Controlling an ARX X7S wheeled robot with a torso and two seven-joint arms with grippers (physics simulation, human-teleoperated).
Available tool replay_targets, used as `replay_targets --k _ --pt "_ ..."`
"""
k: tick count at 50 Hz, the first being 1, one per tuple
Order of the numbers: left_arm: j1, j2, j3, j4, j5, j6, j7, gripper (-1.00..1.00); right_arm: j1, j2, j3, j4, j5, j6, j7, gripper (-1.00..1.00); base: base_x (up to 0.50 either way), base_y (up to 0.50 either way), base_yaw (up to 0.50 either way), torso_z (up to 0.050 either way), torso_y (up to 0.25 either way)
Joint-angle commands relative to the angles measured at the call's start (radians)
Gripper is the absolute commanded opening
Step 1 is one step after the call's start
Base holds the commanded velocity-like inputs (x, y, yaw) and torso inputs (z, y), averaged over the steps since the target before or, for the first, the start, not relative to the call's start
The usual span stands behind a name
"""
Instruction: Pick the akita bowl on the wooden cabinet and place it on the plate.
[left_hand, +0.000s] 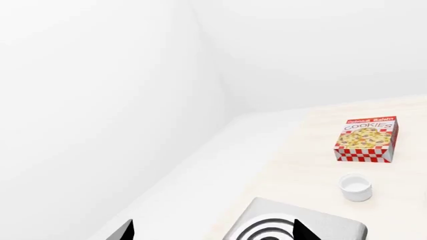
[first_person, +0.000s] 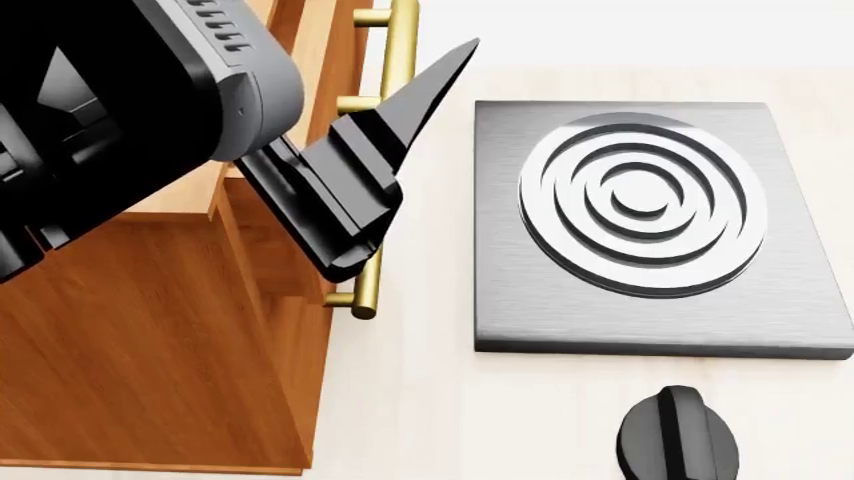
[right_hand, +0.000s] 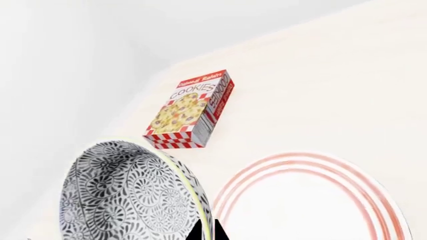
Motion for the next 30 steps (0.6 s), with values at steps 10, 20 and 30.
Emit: replay_targets --k 10,20,30 --pt "0.016 -0.008 0.0 0.003 0.004 0.008 -0.001 1.0 0.019 -0.037 -0.022 0.118 -0.028 0.003 -0.043 -1.0 0.0 0.0 0.0 0.0 0.0" --pt "0.02 -0.008 0.003 0.003 0.009 0.009 -0.001 1.0 0.018 -0.056 -0.027 0.156 -0.031 0.0 -0.056 -1.0 0.0 0.0 0.0 0.0 0.001" --pt "0.027 -0.009 0.005 0.005 0.012 0.012 -0.001 1.0 0.032 -0.065 -0.039 0.202 -0.036 0.005 -0.068 -1.0 0.0 0.0 0.0 0.0 0.0"
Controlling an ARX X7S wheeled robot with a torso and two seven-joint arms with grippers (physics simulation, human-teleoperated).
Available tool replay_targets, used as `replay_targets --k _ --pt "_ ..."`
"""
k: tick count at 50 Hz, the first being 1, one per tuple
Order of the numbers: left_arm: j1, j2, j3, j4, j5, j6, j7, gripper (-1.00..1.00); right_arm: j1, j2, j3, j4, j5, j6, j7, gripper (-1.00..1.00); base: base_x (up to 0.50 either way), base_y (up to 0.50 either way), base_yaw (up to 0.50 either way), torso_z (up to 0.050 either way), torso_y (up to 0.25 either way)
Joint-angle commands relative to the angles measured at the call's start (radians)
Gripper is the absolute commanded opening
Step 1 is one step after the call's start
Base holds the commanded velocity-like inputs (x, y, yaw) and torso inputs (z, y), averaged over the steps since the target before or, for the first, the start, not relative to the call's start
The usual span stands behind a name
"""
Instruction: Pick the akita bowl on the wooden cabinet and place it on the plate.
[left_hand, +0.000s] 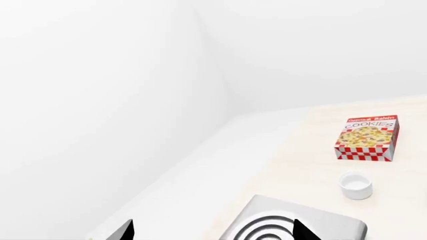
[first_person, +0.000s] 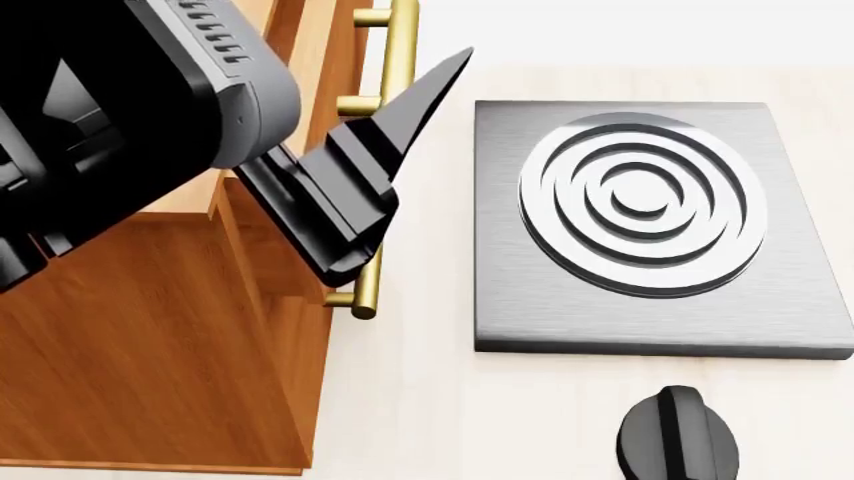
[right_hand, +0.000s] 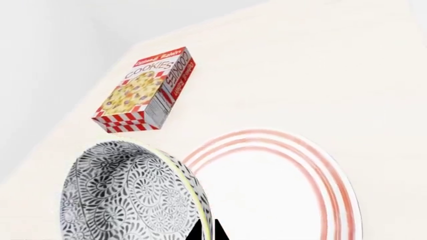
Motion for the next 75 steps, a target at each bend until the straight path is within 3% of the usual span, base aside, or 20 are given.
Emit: replay_targets --k 1,31,75 --pt "0.007 -0.002 0.001 0.0 0.002 0.002 0.0 1.0 0.016 -0.011 -0.006 0.051 -0.022 0.006 -0.018 -1.0 0.0 0.0 0.0 0.0 0.0" --pt "0.027 -0.006 0.007 0.0 0.015 0.013 0.005 1.0 0.097 -0.016 -0.074 0.205 -0.047 0.058 -0.044 -1.0 0.0 0.0 0.0 0.0 0.0" --pt "0.05 -0.002 0.015 -0.016 0.034 0.03 0.02 1.0 0.158 -0.046 -0.066 0.31 -0.003 0.07 -0.097 -1.0 0.0 0.0 0.0 0.0 0.0"
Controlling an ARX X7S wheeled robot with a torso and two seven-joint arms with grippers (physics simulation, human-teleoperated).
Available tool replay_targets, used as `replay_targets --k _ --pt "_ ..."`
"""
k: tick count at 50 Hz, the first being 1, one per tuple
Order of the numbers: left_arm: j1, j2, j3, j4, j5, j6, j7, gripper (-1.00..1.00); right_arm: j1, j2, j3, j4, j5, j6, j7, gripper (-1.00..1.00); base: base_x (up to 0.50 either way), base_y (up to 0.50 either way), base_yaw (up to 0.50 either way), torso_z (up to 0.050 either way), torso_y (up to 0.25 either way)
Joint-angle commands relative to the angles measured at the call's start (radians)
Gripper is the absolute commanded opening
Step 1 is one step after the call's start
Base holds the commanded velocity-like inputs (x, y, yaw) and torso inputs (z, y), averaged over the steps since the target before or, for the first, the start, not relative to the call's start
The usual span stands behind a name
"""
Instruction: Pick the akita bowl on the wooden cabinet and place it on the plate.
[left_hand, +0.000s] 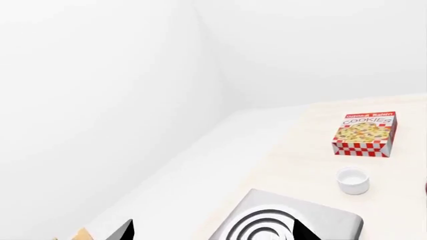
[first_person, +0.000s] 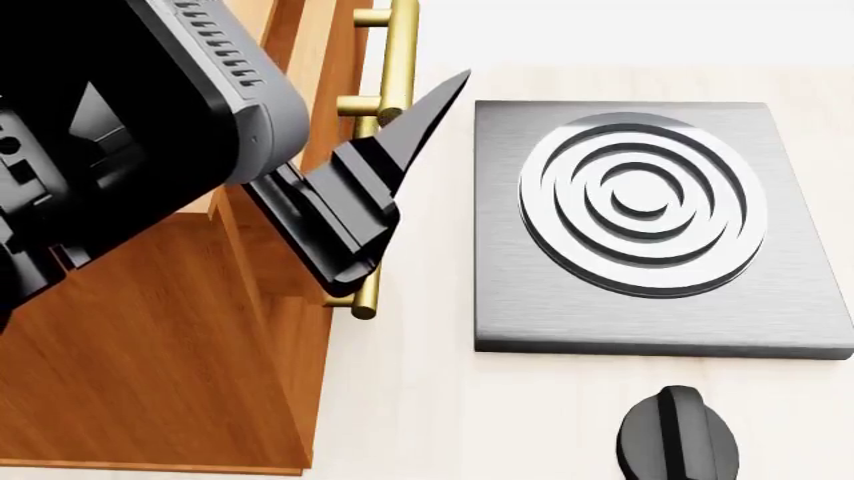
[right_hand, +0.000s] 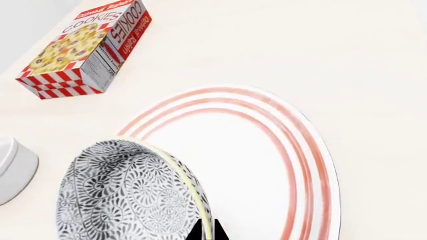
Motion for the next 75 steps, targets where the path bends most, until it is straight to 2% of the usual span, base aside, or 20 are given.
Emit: replay_targets --k 1,17,18,43,75 --pt "0.007 -0.001 0.002 -0.003 0.005 0.005 0.003 1.0 0.021 -0.007 -0.002 0.027 -0.011 0.003 -0.016 -1.0 0.0 0.0 0.0 0.0 0.0" --pt "0.024 -0.011 0.004 0.0 0.012 0.013 0.005 1.0 0.041 -0.01 -0.017 0.063 -0.03 0.005 -0.028 -1.0 0.0 0.0 0.0 0.0 0.0" --pt "0.025 -0.011 0.003 0.0 0.01 0.014 0.004 1.0 0.042 -0.01 -0.018 0.063 -0.03 0.007 -0.028 1.0 0.0 0.0 0.0 0.0 0.0" --pt "0.023 -0.019 -0.004 0.005 0.002 0.011 -0.003 1.0 0.016 0.003 -0.009 0.031 -0.034 0.01 -0.029 1.0 0.0 0.0 0.0 0.0 0.0" --pt "0.036 -0.027 -0.006 0.014 0.001 0.016 -0.01 1.0 -0.143 0.095 0.128 -0.293 -0.018 -0.009 0.073 1.0 0.0 0.0 0.0 0.0 0.0"
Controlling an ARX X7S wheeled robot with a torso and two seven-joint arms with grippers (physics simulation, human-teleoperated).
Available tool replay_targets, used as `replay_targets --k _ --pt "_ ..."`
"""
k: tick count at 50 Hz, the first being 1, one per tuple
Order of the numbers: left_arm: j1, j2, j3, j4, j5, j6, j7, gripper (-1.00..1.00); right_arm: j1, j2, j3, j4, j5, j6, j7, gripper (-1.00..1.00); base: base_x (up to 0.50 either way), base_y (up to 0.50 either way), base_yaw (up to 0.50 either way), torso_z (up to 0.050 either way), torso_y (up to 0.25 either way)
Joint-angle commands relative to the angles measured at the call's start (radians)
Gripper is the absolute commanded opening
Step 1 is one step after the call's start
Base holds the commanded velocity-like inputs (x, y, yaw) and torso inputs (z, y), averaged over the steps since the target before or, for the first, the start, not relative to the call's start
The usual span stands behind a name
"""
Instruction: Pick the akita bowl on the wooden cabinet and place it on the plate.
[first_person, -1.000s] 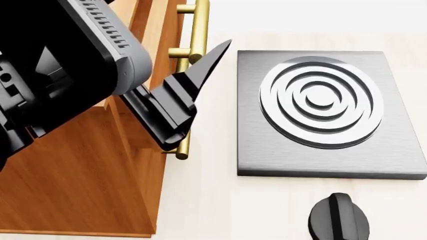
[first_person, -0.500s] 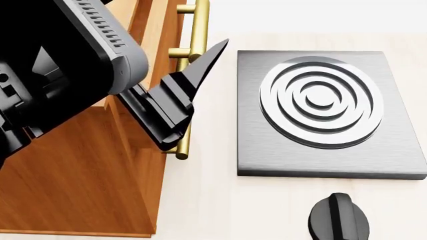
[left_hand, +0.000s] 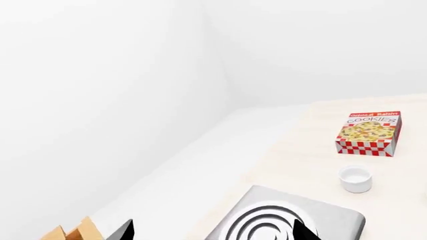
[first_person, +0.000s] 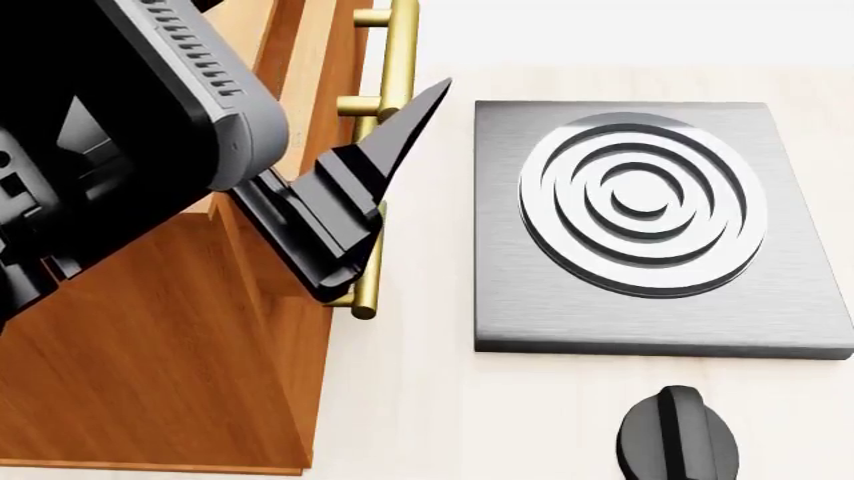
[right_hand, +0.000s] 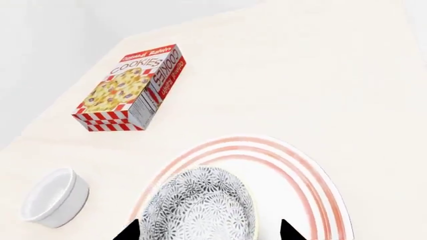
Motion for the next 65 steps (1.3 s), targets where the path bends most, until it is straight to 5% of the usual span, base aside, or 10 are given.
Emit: replay_targets --k 1,65 --pt "0.004 -0.002 -0.001 0.002 -0.001 0.001 -0.002 1.0 -0.054 0.032 0.054 -0.132 -0.01 -0.016 0.038 1.0 0.0 0.0 0.0 0.0 0.0" --pt "0.004 -0.021 -0.014 0.018 -0.015 0.0 -0.011 1.0 0.221 0.378 0.062 -0.733 0.05 0.103 0.258 1.0 0.0 0.0 0.0 0.0 0.0"
